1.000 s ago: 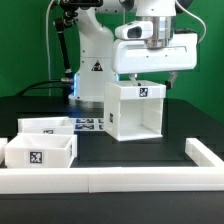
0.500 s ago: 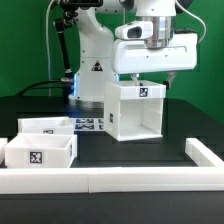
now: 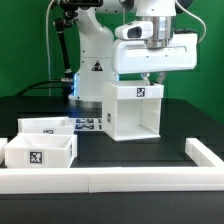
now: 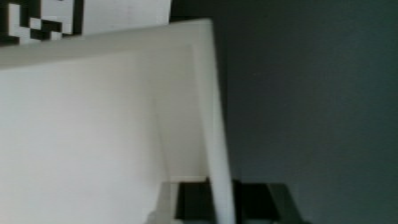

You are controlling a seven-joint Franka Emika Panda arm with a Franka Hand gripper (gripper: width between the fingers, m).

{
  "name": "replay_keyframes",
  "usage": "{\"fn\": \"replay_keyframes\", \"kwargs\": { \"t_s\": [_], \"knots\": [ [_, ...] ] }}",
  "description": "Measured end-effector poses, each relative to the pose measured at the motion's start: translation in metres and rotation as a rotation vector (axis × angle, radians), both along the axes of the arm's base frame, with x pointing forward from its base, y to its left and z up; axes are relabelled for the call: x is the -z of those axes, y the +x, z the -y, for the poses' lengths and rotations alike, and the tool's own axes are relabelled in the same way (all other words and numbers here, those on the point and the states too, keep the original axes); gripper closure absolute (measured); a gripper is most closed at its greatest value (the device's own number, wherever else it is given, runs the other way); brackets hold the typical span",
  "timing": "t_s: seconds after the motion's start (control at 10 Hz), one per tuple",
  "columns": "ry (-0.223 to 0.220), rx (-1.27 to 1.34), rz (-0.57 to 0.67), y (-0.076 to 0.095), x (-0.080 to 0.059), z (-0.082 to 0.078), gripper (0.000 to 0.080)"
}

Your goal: Assemble drawer

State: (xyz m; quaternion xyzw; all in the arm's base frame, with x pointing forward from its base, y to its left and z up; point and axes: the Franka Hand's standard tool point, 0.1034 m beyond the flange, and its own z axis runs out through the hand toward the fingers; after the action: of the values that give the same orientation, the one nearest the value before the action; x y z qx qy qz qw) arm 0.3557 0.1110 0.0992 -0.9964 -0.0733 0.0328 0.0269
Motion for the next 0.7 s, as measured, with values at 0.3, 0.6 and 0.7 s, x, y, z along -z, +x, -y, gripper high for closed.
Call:
{"fn": "replay_keyframes", "kwargs": {
  "t_s": [0.3,0.6,0.7],
  "knots": [
    [0.000,0.000,0.000,0.000,0.000,0.000,0.0763],
    [0.000,0.031,0.002,0.008,-0.001,0.004,0.0763],
    [-0.001,0.045,0.003,0.012,-0.001,0.004,0.0763]
  ]
}}
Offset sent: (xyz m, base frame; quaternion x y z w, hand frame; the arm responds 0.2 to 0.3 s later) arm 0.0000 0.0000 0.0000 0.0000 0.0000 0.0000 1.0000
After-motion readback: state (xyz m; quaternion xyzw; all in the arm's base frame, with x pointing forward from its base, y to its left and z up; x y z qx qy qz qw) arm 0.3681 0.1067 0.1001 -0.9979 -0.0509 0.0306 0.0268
